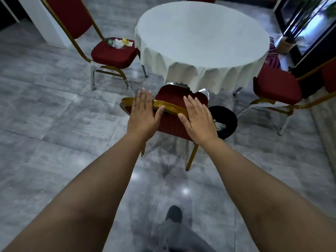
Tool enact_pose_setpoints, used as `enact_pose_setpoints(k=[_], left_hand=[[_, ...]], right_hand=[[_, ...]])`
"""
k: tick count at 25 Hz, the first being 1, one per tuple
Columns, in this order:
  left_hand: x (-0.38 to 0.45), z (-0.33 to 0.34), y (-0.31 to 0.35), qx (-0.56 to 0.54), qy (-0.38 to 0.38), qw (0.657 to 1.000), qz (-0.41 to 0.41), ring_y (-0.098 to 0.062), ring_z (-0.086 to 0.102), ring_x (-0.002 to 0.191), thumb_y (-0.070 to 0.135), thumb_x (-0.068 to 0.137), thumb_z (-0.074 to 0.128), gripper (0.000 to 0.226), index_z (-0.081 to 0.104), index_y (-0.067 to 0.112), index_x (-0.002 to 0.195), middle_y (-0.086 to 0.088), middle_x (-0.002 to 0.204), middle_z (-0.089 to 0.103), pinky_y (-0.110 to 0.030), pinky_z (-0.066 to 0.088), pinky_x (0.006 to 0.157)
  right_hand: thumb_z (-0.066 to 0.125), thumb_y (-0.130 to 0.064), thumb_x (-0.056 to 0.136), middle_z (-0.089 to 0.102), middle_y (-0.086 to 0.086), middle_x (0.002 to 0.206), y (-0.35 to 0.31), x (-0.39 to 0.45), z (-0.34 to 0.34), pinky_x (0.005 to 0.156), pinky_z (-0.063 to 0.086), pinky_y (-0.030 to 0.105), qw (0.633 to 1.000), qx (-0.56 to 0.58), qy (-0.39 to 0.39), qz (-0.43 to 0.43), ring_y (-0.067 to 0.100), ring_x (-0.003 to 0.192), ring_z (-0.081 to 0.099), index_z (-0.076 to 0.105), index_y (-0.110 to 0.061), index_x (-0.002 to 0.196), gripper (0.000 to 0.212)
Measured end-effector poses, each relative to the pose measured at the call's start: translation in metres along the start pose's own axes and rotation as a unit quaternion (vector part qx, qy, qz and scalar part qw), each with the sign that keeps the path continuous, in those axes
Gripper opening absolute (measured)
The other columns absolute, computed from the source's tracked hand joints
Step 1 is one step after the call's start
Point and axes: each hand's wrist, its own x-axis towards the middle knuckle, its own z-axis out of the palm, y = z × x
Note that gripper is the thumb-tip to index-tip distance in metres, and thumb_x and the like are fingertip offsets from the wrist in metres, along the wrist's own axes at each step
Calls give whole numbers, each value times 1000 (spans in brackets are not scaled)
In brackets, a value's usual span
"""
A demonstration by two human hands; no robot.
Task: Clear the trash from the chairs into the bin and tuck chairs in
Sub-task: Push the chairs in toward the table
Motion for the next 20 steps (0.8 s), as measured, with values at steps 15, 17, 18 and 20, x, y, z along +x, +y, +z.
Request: enact_pose_setpoints(k=[15, 17, 18, 20], left_hand=[[140, 20, -3, -8, -16, 1000, 23, -20, -8, 150, 59, 98, 20, 77, 2, 11, 155, -10, 164, -4, -39, -1, 123], [153, 22, -5, -8, -8, 1000, 30, -20, -7, 151, 59, 98, 20, 77, 3, 10, 155, -10, 164, -3, -39, -1, 123], [157, 23, -6, -9, -7, 999, 30, -20, -7, 151, 59, 98, 20, 77, 3, 11, 155, -10, 164, -3, -39, -1, 123], [165, 24, -7, -10, -7, 999, 30, -20, -7, 151, 59, 98, 21, 77, 2, 11, 155, -10, 164, -3, -39, 0, 123]], right_hand=[[8, -63, 97, 5, -2, 166, 24, 122, 1, 123, 2, 45, 994, -66, -34, 81, 17, 153, 1, 2, -31, 157, 68], [7, -63, 97, 7, -2, 166, 25, 133, 2, 123, 3, 45, 994, -68, -32, 85, 17, 153, 2, 2, -31, 157, 68], [6, -64, 96, 7, -2, 166, 26, 137, 2, 123, 4, 46, 993, -68, -31, 88, 18, 153, 3, 3, -31, 157, 69], [6, -65, 96, 6, -2, 166, 26, 144, 2, 123, 4, 48, 992, -75, -30, 98, 18, 153, 2, 3, -32, 156, 69]])
